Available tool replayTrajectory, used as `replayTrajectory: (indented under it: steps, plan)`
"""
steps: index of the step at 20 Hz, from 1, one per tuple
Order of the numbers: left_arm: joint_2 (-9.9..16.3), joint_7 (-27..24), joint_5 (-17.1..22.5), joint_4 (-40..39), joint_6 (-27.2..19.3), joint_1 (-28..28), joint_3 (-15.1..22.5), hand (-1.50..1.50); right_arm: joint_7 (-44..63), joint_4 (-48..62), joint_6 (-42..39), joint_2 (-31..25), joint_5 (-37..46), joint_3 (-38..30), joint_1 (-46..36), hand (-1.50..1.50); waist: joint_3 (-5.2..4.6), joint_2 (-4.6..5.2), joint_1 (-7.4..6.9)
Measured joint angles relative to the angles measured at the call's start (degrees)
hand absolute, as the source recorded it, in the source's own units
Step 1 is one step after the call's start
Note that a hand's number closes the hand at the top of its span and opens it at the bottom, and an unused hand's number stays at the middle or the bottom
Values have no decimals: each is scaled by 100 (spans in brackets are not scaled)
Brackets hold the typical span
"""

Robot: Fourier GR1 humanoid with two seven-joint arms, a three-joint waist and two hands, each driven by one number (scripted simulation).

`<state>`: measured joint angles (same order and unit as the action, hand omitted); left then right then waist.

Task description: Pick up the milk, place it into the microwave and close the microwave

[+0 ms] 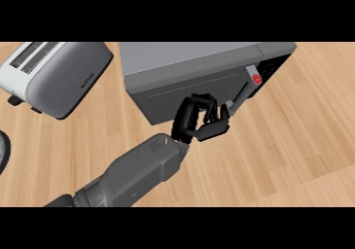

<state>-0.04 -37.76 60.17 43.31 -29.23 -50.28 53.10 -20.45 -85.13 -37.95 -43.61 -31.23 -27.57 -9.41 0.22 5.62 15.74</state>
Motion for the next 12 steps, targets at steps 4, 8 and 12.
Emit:
replayTrajectory:
  steps: [4, 8, 12]
  plan:
    - [-1, -66, 89, -27, 32, -34, 58, 150, 9, 205, -79, -72, -108, -43, -96, -150, -3, 6, -13]
    - [0, -114, 186, -43, 53, -72, 120, 150, 31, 404, -149, -160, -191, -76, -195, -150, 0, 14, -31]
    - [0, -143, 283, -67, 68, -113, 187, 150, 72, 570, -205, -245, -275, -94, -304, -150, 0, 16, -48]
